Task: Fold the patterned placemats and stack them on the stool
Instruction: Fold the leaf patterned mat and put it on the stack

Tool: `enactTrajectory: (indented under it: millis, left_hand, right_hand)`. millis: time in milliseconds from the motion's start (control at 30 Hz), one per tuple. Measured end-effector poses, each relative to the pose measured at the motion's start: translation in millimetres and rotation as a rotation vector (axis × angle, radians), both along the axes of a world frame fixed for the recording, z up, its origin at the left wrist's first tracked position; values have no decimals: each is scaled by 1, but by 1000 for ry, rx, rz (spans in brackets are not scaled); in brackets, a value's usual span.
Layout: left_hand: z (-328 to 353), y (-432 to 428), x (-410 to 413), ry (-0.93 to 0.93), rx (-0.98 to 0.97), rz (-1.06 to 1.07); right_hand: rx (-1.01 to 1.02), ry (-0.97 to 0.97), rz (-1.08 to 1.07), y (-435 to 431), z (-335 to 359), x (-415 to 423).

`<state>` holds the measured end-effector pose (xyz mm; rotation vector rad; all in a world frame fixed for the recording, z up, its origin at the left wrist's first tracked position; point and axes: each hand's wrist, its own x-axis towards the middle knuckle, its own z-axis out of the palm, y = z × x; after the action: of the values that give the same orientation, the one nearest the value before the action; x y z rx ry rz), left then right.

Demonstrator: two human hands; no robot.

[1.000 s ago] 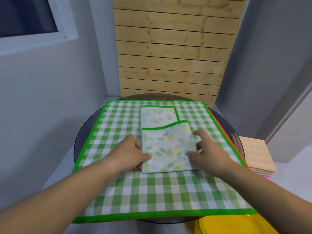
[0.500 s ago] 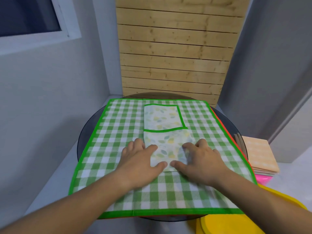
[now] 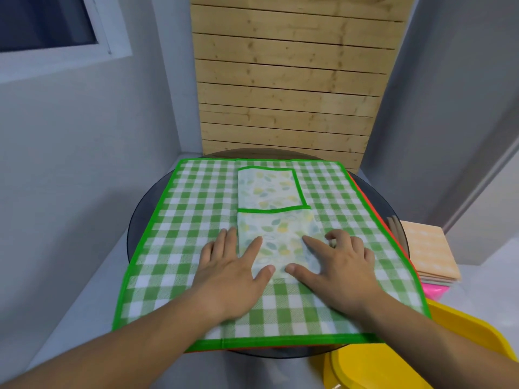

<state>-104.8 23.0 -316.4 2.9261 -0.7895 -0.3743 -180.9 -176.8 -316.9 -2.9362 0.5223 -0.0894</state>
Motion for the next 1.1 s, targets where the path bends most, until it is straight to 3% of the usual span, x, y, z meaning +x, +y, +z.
enactTrajectory:
  millis: [367, 600, 767, 900, 1100]
  left_hand:
    - [1, 17, 11, -9, 74, -109]
    - [0, 24, 17, -31, -79, -351]
    - [7, 24, 22, 45, -108, -353]
    - [14, 24, 27, 66, -128, -356]
    - [13, 27, 29, 90, -154, -352]
  right_hand:
    - [173, 40, 76, -48, 9, -8]
    - [251, 22, 120, -55, 14, -8]
    - [318, -160, 272, -39, 20, -9]
    - [394, -148, 350, -32, 18, -7]
    - [355, -146, 371, -37, 13, -6]
